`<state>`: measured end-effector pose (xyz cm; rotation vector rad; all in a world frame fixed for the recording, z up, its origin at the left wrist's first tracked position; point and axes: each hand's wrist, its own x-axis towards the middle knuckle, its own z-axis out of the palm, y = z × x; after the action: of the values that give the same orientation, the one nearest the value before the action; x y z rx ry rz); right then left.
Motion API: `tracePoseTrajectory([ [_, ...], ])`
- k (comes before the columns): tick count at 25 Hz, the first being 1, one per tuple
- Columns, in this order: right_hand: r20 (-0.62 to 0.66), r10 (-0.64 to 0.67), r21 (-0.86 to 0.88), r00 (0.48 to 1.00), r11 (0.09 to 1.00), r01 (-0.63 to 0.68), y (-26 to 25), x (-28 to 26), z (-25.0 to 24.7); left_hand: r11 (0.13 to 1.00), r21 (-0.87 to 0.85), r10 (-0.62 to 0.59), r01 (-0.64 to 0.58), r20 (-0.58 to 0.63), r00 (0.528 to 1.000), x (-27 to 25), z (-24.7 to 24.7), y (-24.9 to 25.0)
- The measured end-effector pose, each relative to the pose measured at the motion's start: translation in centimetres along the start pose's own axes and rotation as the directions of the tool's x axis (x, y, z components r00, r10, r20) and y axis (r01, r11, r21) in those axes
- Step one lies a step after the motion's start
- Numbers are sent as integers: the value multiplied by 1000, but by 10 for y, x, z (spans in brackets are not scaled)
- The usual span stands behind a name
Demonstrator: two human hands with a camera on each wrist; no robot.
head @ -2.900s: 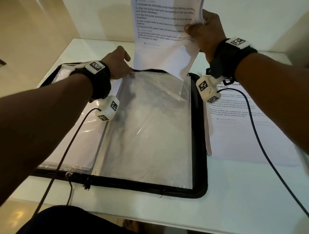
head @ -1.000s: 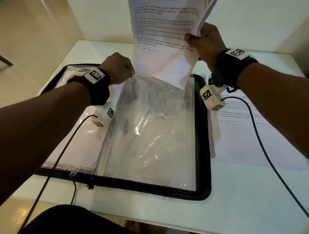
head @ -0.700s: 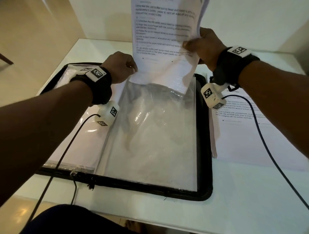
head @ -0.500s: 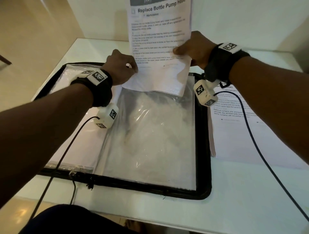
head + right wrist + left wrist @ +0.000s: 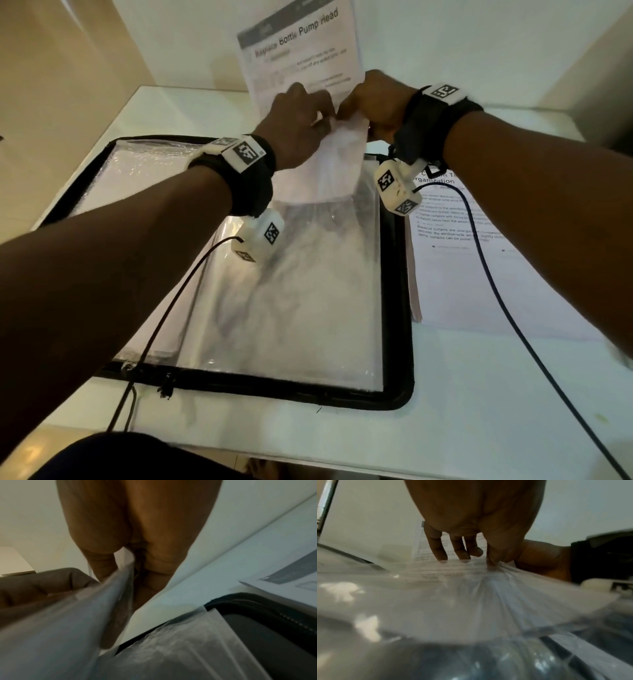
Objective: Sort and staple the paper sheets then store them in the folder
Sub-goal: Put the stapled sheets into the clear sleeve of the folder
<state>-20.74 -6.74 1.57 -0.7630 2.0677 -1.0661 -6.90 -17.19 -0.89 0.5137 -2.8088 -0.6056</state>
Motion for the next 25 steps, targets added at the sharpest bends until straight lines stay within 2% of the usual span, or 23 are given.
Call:
tracePoseTrajectory([
  [3,75,9,-37,997,999,-6,5,-6,4,999,-39,-22,22,-1,1000,1,2,-1],
  [6,114,51,86,992,994,-61,14,-4,2,999,-18,-37,39,90,995,-5,1,-6],
  [8,56,37,171,998,984,-46,16,2,-1,994,69,-95,84,175,980,-8,2,-18],
  [10,-38,-1,167,999,986,8,14,10,-4,986,120,-138,115,206,969,-12,2,-27],
  [13,-103,-34,-9,994,999,33,13,18,-4,981,163,-135,103,199,971,-16,4,-30],
  [17,-39,-29,-161,999,987,22,18,11,0,966,213,-170,145,104,980,-14,3,-21],
  [18,-10,3,-145,1000,989,-5,23,7,1,966,204,-179,159,85,980,-13,3,-19],
  [21,72,71,46,995,996,-74,29,3,0,979,153,-151,134,107,983,-15,7,-23],
  [22,55,64,96,996,993,-69,27,8,-3,985,128,-133,118,114,985,-16,7,-25],
  [24,-66,33,148,997,989,-23,17,31,-13,994,54,-100,95,96,990,-14,9,-30],
  [25,-120,15,73,993,997,-7,10,45,-18,996,25,-92,90,97,991,-13,9,-30],
])
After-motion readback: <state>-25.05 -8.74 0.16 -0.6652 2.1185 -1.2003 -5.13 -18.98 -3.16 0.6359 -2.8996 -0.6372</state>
